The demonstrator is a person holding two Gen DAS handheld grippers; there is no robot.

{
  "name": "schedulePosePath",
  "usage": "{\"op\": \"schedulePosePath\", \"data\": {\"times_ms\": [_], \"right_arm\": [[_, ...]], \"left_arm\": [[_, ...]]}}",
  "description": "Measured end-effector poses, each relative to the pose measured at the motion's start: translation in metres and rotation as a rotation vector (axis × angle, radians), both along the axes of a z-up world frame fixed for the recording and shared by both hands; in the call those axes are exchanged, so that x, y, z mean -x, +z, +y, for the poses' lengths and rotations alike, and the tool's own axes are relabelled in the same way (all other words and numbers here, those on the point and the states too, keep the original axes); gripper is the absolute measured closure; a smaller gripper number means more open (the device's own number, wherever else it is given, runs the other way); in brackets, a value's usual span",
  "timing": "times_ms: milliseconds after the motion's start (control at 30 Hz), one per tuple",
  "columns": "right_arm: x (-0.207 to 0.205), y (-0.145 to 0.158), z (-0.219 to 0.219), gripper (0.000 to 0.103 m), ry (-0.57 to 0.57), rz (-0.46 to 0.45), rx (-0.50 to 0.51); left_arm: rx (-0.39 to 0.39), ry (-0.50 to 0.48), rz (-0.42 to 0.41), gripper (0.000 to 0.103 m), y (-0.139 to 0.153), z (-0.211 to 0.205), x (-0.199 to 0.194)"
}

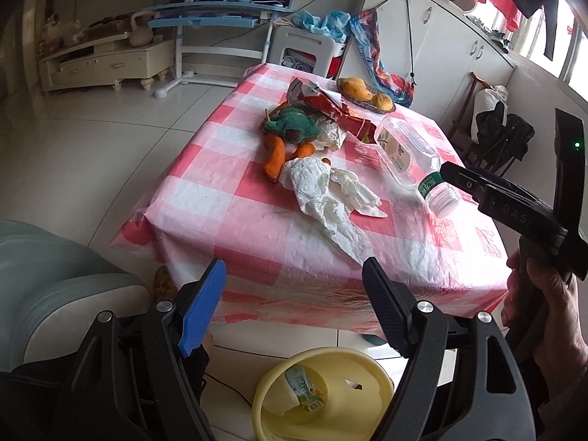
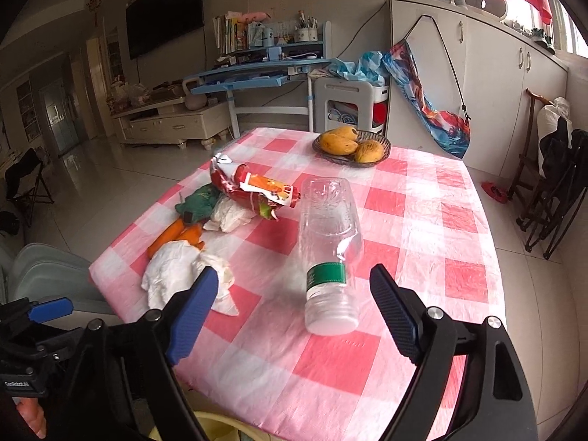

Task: Collect trash
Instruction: 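Grasp the clear plastic bottle with the right gripper while the left grasps white plastic, then carry the white tissue to the yellow basin with the left gripper while the right drops the clear bottle in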

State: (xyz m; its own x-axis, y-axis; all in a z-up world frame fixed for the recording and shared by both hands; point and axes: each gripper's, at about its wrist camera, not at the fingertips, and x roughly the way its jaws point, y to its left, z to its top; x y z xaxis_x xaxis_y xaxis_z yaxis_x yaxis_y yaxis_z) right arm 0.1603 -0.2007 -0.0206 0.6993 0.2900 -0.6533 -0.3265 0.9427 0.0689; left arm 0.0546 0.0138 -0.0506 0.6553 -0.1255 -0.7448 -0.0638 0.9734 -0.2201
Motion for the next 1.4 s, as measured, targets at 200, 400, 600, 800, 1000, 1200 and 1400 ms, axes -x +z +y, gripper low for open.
{"op": "schedulePosePath", "data": {"times_ms": [200,400,600,800,1000,1200,1400], "right_arm": [[-0.038,-0.016,0.002,0.022,-0.022,0.054,0.022],[-0.069,-0.032,0.001,0.022,-0.038,0.099,0.023],[-0.083,-0.047,0.000,0.027,-0.037,0.170,-0.018],[-0.083,-0.047,-0.009,0.046,-0.025,0.208,-0.105],[-0.070,-0.032,-0.031,0.046,-0.042,0.202,-0.254],[-0.043,-0.017,-0.044,0.046,-0.040,0.192,-0.376],[-0.013,-0.011,-0.041,0.046,-0.005,0.181,-0.404]], "left_arm": [[-0.007,-0.009,0.010,0.030,0.002,-0.006,-0.031],[-0.021,-0.044,0.036,0.030,-0.005,-0.026,-0.078],[-0.020,0.005,0.090,0.034,-0.029,-0.027,-0.112],[0.008,-0.023,0.079,0.088,-0.033,-0.028,-0.118],[0.040,-0.046,-0.001,0.089,-0.014,-0.022,-0.097],[0.085,-0.048,-0.058,0.089,-0.001,-0.014,-0.075],[0.116,-0.035,-0.120,0.089,0.013,-0.001,-0.050]]}}
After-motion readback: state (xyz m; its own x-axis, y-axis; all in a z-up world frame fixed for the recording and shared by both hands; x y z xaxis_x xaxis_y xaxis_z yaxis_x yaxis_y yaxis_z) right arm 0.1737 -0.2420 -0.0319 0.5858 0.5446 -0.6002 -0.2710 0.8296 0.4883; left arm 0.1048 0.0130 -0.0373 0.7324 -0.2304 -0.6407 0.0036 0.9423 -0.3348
